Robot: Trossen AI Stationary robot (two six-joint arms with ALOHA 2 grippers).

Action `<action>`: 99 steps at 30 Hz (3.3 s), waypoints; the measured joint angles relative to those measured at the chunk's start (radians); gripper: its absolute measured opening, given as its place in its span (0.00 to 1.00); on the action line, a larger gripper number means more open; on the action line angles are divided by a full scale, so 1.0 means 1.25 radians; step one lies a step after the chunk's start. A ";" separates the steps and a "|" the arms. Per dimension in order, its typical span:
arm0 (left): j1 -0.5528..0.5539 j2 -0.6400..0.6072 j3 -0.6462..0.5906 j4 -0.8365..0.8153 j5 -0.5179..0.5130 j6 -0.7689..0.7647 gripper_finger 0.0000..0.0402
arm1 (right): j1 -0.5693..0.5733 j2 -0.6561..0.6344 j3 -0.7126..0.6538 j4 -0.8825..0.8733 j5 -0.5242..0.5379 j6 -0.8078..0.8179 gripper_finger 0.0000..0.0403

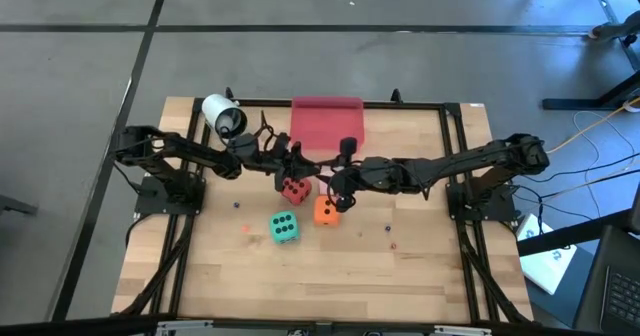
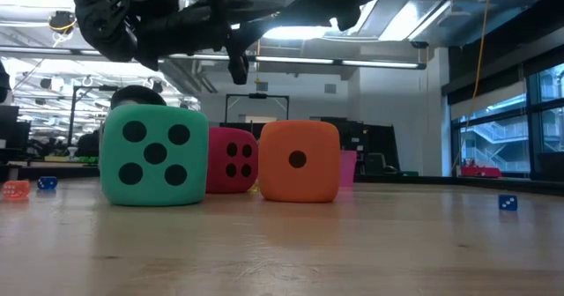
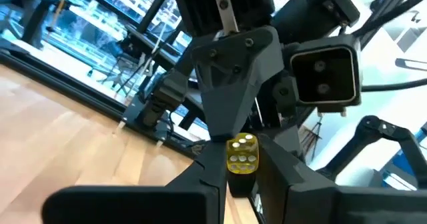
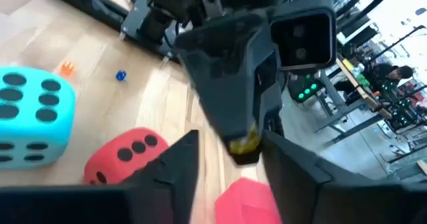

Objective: Pick & Place Dice
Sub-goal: Put the yellow die into the pink bin

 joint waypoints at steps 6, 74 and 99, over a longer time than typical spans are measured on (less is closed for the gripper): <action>0.001 0.000 0.001 0.013 0.000 0.001 0.07 | 0.005 -0.015 0.000 -0.004 0.005 0.022 0.60; 0.376 0.397 0.806 -1.345 -0.093 0.725 0.07 | 0.066 -0.324 -0.393 0.090 0.261 0.620 0.65; 0.362 0.513 0.916 -1.563 -0.143 0.785 0.07 | 0.066 -0.324 -0.393 0.078 0.238 0.616 0.65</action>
